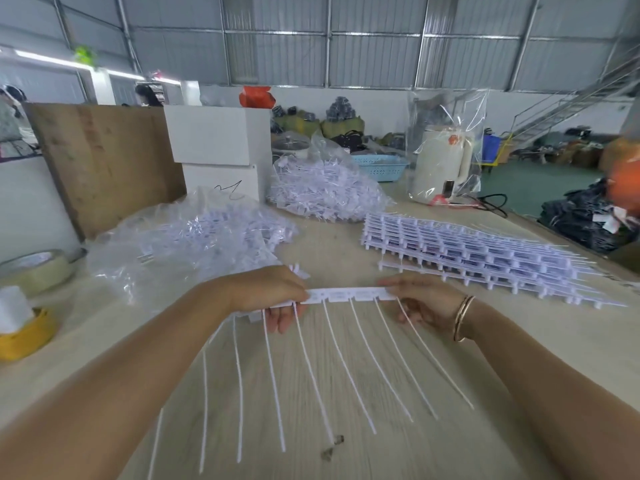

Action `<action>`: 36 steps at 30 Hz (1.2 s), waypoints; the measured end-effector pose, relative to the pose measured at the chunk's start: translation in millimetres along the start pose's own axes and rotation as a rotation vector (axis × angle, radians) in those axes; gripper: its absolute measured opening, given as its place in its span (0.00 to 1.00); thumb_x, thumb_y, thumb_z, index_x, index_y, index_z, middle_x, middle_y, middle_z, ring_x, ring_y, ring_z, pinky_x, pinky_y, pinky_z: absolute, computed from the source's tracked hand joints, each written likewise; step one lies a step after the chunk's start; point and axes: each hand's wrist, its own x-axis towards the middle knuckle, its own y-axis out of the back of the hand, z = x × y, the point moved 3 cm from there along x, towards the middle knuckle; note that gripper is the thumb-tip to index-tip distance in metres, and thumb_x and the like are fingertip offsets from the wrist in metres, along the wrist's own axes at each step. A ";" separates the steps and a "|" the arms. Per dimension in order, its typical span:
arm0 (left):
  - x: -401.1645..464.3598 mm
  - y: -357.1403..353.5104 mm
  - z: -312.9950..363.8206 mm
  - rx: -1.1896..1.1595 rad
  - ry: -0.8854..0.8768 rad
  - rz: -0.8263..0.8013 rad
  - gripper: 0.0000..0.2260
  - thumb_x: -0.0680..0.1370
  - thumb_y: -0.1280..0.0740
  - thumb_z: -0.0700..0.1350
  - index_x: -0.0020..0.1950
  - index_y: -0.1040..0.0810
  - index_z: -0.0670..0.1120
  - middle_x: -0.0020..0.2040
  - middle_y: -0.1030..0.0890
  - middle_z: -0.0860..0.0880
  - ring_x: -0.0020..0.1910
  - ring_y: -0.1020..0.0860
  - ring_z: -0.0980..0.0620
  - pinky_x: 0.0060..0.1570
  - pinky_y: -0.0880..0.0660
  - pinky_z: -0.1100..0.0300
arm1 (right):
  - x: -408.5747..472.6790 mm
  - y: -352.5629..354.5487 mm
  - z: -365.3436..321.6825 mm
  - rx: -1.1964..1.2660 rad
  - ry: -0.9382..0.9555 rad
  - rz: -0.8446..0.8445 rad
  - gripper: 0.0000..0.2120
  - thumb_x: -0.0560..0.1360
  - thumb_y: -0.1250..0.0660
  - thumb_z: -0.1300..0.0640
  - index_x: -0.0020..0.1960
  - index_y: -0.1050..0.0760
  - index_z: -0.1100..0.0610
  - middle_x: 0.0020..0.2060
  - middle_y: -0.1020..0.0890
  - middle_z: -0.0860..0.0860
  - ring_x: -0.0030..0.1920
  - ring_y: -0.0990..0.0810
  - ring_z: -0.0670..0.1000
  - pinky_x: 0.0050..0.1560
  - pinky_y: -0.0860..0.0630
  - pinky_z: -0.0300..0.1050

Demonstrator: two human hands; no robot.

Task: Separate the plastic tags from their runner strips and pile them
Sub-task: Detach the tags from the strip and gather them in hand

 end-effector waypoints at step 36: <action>26.1 -72.5 11.0 0.058 -0.234 0.572 0.05 0.73 0.29 0.50 0.38 0.23 0.55 0.30 0.23 0.58 0.29 0.27 0.59 0.34 0.31 0.61 | -14.4 -37.6 -2.2 -0.319 0.353 -0.070 0.08 0.74 0.33 0.65 0.42 0.18 0.54 0.31 0.19 0.45 0.32 0.26 0.41 0.37 0.30 0.33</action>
